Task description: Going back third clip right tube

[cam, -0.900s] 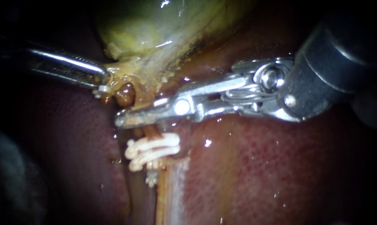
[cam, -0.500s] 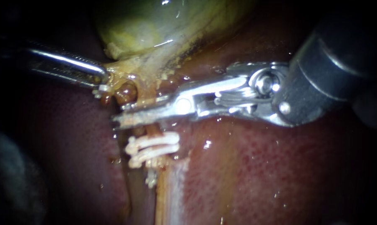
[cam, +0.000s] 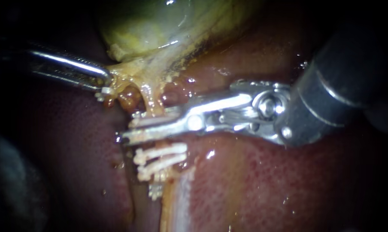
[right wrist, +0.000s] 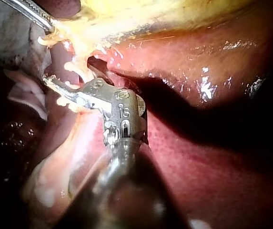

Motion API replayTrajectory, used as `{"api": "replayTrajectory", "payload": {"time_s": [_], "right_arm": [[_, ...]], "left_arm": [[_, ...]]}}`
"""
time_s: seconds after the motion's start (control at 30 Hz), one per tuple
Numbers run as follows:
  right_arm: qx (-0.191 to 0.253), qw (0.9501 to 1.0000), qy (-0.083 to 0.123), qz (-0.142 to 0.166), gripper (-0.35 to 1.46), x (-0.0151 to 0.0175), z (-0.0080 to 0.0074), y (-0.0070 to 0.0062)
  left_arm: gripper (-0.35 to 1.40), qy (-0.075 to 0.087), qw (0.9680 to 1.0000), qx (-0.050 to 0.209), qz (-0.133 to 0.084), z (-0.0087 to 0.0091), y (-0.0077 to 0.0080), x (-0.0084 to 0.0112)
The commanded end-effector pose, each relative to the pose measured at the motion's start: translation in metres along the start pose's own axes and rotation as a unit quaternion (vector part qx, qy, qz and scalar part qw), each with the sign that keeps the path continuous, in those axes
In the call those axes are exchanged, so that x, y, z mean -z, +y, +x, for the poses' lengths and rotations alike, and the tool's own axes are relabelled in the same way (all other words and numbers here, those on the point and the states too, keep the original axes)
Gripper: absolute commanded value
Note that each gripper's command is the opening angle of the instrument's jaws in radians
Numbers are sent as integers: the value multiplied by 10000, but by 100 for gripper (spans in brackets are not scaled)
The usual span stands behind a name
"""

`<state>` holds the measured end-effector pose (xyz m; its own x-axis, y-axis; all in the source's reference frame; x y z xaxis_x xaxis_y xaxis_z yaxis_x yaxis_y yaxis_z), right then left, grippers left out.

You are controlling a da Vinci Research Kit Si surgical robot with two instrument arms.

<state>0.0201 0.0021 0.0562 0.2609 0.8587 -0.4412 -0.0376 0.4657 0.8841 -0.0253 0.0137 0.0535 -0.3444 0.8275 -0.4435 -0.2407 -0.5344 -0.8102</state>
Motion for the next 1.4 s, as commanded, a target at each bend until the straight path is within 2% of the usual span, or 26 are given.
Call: {"api": "replayTrajectory", "payload": {"time_s": [0.03,0.2,0.4,0.57,0.73,0.87,1.1,1.17,1.27,1.4], "right_arm": [[139,9999,37,-57,50,0,-2,3],[544,9984,90,-112,50,9,1,18],[991,9949,131,-161,50,20,-2,25],[1461,9890,159,-187,50,38,-5,21],[2106,9774,145,-141,50,71,-15,13],[2409,9704,121,-75,50,95,-23,10],[2516,9678,72,-37,50,141,-40,0],[2579,9661,-6,-68,50,153,-44,-3],[2624,9648,-123,-117,50,166,-47,-5],[2660,9637,-181,-154,50,175,-48,-6]], "left_arm": [[-35,-2,10000,-4,-2,0,0,0],[-35,-1,10000,-5,-1,0,-1,0],[-35,-1,10000,-5,-1,0,-1,0],[-35,-3,10000,-6,-3,-1,0,1],[-35,-3,10000,-6,-4,-1,0,1],[-35,-3,10000,-6,-4,-1,0,1],[-35,-4,10000,-8,-6,-2,0,2],[-35,-4,10000,-8,-5,-2,-1,2],[-35,-4,10000,-8,-5,-2,0,2],[-35,-3,10000,-9,-3,-2,0,2]]}}
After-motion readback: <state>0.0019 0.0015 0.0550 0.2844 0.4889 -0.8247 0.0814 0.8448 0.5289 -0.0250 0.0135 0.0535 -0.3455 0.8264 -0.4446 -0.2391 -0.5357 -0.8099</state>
